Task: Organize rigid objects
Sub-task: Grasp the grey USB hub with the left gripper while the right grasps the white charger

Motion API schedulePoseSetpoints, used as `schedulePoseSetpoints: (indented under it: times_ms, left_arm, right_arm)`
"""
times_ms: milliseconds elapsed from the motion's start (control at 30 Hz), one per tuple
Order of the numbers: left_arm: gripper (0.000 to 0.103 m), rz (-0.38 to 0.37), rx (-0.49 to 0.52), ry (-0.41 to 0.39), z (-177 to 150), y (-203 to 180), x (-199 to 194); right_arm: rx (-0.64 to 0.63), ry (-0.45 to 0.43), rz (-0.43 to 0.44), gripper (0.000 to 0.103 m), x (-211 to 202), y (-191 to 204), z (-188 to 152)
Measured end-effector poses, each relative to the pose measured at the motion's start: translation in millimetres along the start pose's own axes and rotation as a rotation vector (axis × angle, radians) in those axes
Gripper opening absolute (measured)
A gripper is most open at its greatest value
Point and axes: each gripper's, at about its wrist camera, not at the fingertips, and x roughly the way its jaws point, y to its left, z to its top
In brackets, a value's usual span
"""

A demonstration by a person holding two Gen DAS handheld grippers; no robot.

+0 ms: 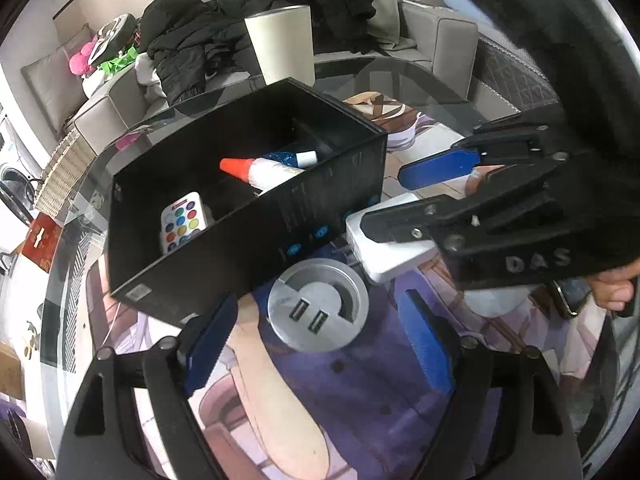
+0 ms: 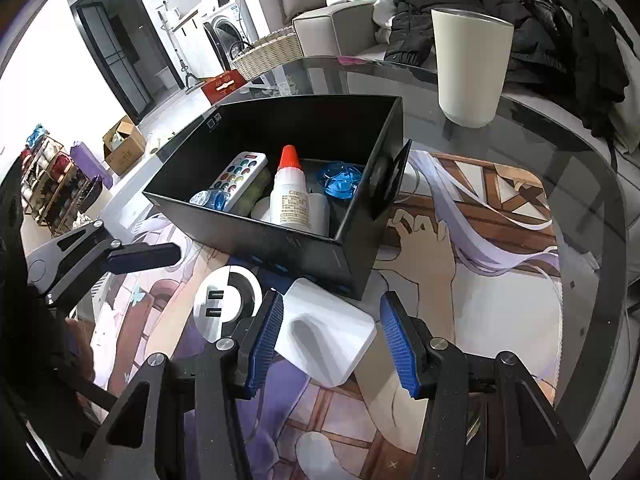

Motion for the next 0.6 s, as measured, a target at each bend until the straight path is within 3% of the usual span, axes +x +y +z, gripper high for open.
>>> schedulePoseSetpoints:
  times_ms: [233,267,300,333,600]
  left_arm:
    - [0.082,-0.002,0.003,0.022,5.6,1.3,18.2]
    - [0.077,-0.011,0.001,0.028,5.4,1.7,19.3]
    - [0.061,-0.023,-0.001,0.037,5.4,2.4,20.6]
    - [0.057,-0.027,-0.001,0.046,4.5,3.0,21.6]
    - [0.057,-0.04,-0.046,0.08,-17.5,18.9,9.2]
  right_arm:
    - [-0.008,-0.008,0.007,0.052,0.5,1.4,0.4]
    - [-0.006,-0.007,0.01,0.052,1.3,1.3,0.1]
    - [-0.003,-0.006,0.017,0.052,2.4,1.2,-0.1]
    - [-0.005,-0.003,0.019,0.052,2.9,1.8,-0.6]
    - [-0.035,0.026,0.065,0.054,0.3,14.8,-9.8]
